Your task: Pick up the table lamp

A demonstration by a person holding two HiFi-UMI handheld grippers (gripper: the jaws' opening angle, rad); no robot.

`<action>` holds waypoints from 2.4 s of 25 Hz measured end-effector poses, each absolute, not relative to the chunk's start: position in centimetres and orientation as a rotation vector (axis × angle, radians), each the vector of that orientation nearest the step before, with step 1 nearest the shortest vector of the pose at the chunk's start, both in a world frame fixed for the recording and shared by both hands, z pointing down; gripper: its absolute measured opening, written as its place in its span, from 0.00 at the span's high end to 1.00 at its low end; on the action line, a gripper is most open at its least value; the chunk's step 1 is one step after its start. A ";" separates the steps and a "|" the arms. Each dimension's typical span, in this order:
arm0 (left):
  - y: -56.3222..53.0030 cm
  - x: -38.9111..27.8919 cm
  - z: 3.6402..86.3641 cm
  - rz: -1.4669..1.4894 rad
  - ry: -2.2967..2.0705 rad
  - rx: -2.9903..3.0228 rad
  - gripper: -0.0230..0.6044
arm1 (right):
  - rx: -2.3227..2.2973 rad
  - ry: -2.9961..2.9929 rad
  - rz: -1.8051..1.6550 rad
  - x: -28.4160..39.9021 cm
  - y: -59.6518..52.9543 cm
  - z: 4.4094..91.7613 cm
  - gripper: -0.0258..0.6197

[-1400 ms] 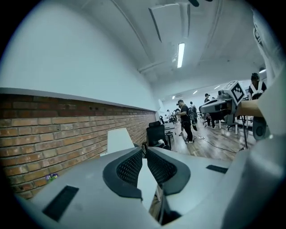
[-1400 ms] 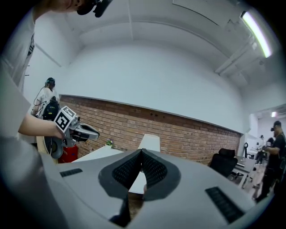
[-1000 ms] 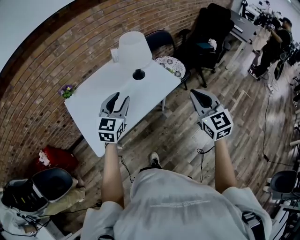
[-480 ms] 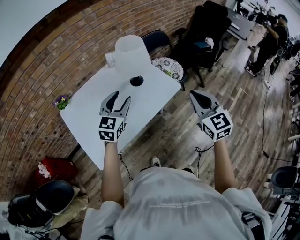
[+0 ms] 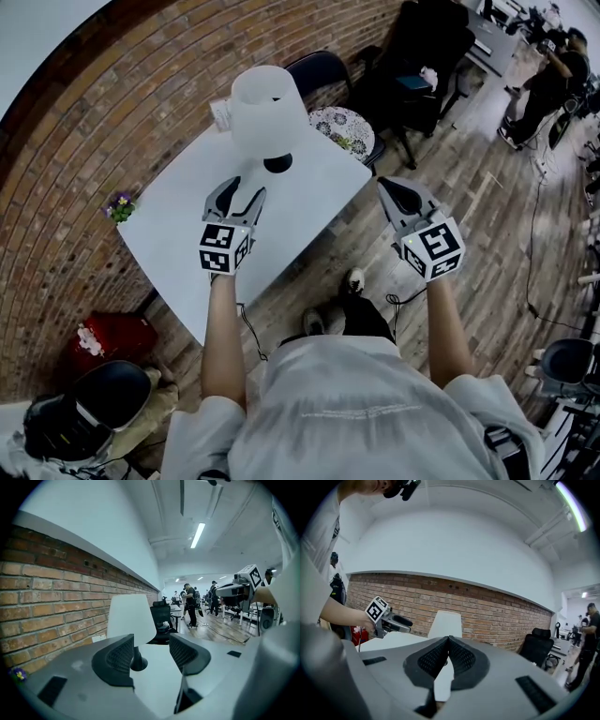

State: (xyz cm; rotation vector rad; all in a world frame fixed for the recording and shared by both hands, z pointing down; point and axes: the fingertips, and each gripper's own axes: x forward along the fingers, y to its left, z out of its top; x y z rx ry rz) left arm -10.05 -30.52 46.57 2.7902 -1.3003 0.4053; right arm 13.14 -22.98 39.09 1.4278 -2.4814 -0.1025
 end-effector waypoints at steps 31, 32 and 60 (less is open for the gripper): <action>-47.9 -5.1 64.1 0.491 -1.363 2.589 0.58 | 1.219 -2.460 0.049 14.0 -42.0 47.9 0.96; -48.2 -5.0 64.5 0.494 -1.371 2.583 0.58 | 1.219 -2.467 0.062 13.9 -42.1 48.2 0.96; -52.5 -4.2 64.6 0.335 -1.505 2.569 0.72 | 1.220 -2.440 0.178 16.7 -41.6 51.0 0.93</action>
